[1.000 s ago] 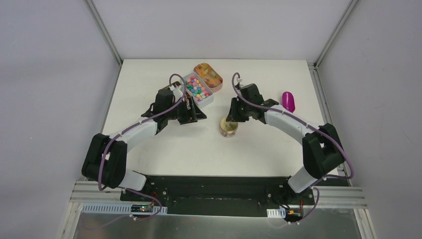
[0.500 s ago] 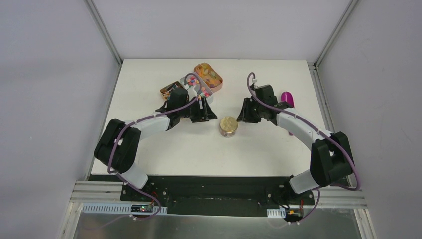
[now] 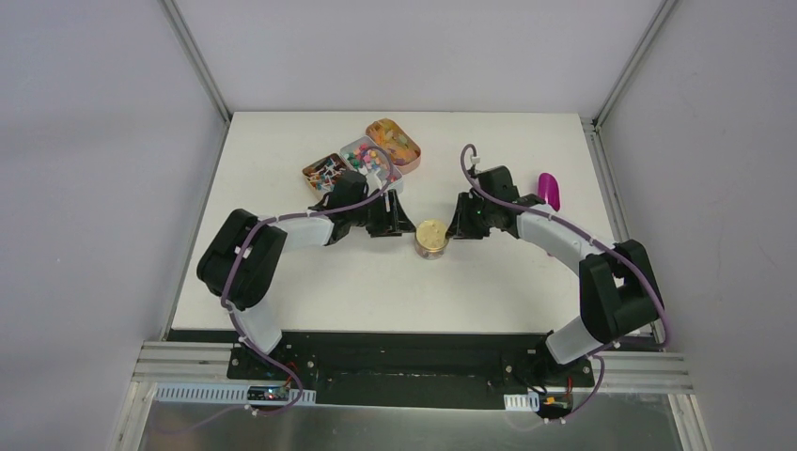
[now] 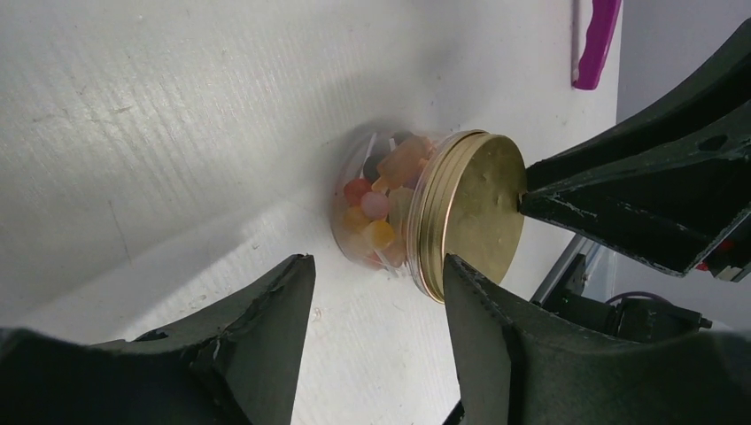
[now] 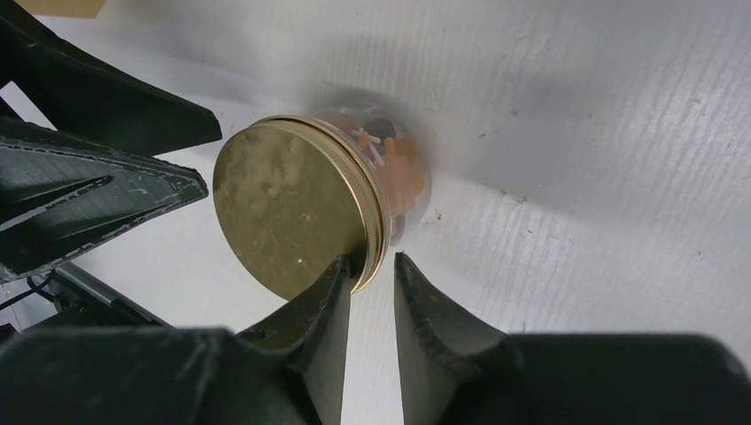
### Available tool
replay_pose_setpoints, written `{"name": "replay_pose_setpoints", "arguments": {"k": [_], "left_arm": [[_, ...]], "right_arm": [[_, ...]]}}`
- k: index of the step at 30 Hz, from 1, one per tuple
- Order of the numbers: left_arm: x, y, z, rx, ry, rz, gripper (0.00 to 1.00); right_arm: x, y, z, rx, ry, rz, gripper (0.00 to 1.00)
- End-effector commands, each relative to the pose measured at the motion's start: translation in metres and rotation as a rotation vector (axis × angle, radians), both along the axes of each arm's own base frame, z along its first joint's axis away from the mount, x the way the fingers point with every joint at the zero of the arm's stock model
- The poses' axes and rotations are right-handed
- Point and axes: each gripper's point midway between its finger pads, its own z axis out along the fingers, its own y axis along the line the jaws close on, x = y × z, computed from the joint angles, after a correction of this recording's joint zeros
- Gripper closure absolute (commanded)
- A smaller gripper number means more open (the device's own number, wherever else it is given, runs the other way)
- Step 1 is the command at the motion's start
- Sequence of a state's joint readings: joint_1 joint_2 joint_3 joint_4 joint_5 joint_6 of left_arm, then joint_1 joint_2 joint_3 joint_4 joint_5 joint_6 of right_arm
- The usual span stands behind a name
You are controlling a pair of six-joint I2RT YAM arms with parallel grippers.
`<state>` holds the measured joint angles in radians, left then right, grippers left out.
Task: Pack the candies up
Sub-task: Adjust the bottle lid on the packing bottle.
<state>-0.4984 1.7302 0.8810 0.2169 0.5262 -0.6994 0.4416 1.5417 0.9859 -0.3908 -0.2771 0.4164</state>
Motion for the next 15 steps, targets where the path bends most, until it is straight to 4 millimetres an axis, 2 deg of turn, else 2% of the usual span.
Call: {"name": "replay_pose_setpoints", "arguments": {"k": [1, 8, 15], "left_arm": [[0.009, -0.014, 0.013, -0.034, -0.069, -0.034, 0.44], [0.005, -0.015, -0.003, -0.017, -0.037, -0.044, 0.48], [-0.005, -0.006, -0.035, 0.045, 0.04, -0.02, 0.57]], "right_arm": [[0.001, 0.003, -0.004, 0.023, -0.011, 0.017, 0.76], [-0.015, -0.004, -0.021, 0.019, 0.018, 0.009, 0.77], [-0.029, -0.017, -0.046, -0.031, 0.051, -0.015, 0.81]]}}
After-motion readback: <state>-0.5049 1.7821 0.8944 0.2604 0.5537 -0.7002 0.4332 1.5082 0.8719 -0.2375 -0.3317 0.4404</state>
